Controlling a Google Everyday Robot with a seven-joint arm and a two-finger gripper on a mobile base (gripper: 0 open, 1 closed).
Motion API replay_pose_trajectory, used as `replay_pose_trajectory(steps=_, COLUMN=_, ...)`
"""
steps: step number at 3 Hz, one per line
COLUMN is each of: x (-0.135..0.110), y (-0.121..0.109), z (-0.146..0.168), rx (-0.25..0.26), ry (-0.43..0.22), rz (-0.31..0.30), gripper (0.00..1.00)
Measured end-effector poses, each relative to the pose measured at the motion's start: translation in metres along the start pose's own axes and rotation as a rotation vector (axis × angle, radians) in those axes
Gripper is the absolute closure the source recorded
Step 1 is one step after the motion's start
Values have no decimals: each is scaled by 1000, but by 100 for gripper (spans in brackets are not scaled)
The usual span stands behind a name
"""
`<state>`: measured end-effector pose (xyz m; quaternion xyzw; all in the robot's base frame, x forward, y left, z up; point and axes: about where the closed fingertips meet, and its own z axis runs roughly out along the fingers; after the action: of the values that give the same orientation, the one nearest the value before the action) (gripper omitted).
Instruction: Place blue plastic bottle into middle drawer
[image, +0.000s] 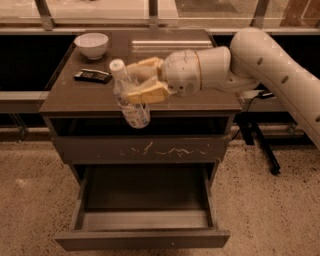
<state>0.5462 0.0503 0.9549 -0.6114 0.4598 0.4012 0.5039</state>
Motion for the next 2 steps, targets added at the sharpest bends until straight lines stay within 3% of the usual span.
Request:
replay_pose_trajectory(steps=1, x=65, y=46, z=11, rx=-61, ry=26, rz=116, gripper=100)
replay_pose_trajectory(steps=2, x=65, y=47, z=12, rx=-59, ry=28, rz=118, gripper=100)
